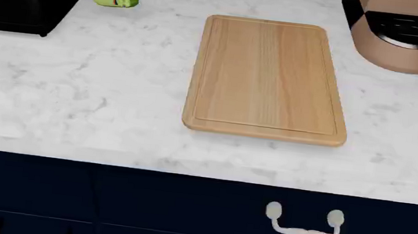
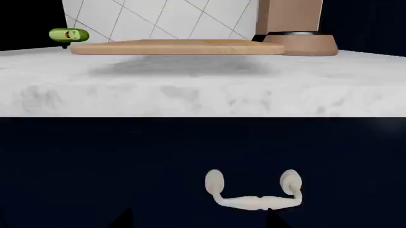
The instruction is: Place the pickle and the onion on separate cutting boards.
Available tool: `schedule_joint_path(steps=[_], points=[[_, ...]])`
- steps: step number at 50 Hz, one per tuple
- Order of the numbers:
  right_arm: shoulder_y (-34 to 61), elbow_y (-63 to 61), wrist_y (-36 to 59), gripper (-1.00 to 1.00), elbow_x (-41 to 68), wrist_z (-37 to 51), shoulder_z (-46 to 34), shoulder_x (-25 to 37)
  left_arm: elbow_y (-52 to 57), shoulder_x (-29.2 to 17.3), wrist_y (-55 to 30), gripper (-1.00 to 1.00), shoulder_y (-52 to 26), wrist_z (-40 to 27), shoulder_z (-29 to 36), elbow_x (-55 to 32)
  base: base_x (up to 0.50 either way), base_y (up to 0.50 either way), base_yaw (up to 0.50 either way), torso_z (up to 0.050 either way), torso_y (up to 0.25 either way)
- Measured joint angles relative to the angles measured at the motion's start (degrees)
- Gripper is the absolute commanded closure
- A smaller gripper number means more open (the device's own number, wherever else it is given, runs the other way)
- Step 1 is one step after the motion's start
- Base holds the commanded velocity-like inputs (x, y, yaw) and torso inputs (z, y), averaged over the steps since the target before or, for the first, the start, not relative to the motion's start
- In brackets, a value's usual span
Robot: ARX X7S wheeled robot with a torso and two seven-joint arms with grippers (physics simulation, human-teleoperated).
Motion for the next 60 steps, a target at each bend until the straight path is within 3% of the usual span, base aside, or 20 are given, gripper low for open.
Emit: schedule_joint_path(steps=[4, 23, 33, 51, 60], points=[[-0.17, 0.78, -0.76, -1.00, 0.82, 0.58, -0.31, 0.25, 0.08, -0.34, -0.58, -1.00, -0.01, -0.30, 0.38, -0.28, 0.00, 0.00, 0.00, 0.000, 0.000], [-3.42, -14.22, 16.82, -1.00, 9.92, 7.18, -1.46, 1.82, -0.52, -2.19, -0.90, -1.00, -0.63, -2.94, 2.49, -1.28, 0.00, 0.00, 0.00, 0.000, 0.000], [-4.19, -17.78, 20.99, -1.00, 13.06, 9.56, -2.25, 2.84, -0.78, -3.13, -1.52, -1.00, -0.96, -4.22, 3.48, -2.15, 0.00, 0.00, 0.00, 0.000, 0.000], [-1.68, -9.44, 10.77, -1.00, 9.28, 10.34, -6.73, 6.11, -1.04, -4.69, -0.83, -1.00, -0.90, -6.00, 5.58, -3.68, 0.00, 0.00, 0.00, 0.000, 0.000], [-1.57, -9.01, 9.38, -1.00, 8.22, 11.40, -7.97, 6.99, -0.91, -5.37, -0.65, -1.00, -0.83, -6.93, 6.54, -3.96, 0.00, 0.00, 0.00, 0.045, 0.067]])
